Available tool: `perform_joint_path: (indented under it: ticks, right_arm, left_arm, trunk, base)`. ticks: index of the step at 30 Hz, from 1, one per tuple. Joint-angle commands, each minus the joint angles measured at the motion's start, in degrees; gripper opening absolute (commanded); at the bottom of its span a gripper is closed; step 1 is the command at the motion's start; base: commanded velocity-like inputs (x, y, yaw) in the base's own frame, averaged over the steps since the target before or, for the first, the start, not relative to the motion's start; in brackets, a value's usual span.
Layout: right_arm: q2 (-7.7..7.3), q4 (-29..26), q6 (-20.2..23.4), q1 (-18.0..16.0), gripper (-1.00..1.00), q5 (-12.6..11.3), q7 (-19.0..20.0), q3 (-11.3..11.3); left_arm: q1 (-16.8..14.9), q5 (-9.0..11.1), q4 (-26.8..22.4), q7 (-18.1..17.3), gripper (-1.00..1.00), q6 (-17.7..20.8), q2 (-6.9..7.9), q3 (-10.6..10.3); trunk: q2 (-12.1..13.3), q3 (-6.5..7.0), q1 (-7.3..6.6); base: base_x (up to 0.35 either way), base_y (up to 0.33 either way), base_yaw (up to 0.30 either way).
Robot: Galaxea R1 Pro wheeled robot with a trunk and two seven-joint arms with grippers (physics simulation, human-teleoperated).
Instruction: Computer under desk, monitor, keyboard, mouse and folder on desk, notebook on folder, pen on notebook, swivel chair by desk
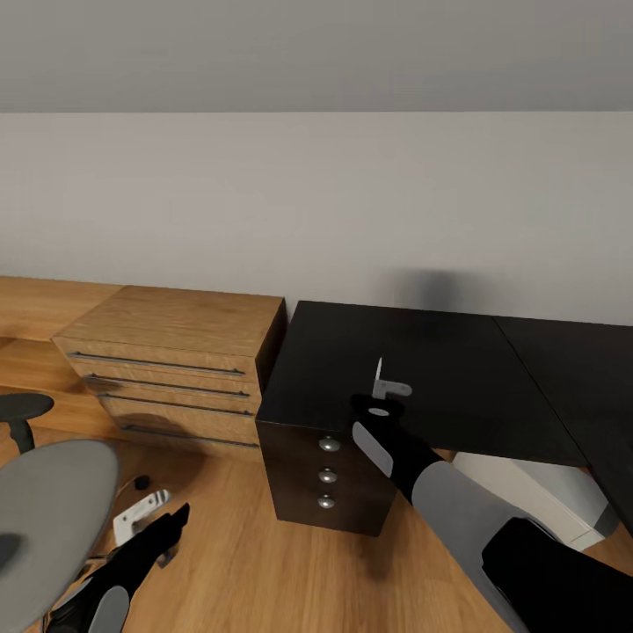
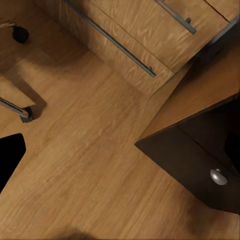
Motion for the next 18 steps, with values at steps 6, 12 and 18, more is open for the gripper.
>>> perform_joint_path:
  ticks: [6, 12, 18]
  right_arm:
    - [-0.40, 0.38, 0.35, 0.02, 1.00, -0.14, -0.38, 0.34]
    - [-0.66, 2.21, 0.52, 0.04, 1.00, -0.37, 1.44, 0.13]
    - [-0.68, 3.34, 0.78, 0.04, 1.00, -0.45, 4.39, -0.05]
  left_arm:
    - [-0.02, -0.58, -0.11, 0.41, 1.00, -0.62, -0.03, 0.14]
    - [-0.03, -1.29, -0.16, 0.52, 1.00, -0.72, -0.03, 0.29]
    - [-0.04, -1.40, -0.19, 0.51, 1.00, -0.70, -0.03, 0.30]
  trunk:
    - [-0.03, -0.05, 0.00]
    - [-0.03, -0.05, 0.00]
    - [-0.03, -0.05, 0.00]
  base:
    - [0.183, 0.000, 0.000]
    - [0.111, 0.000, 0.000]
    - [0.166, 0.000, 0.000]
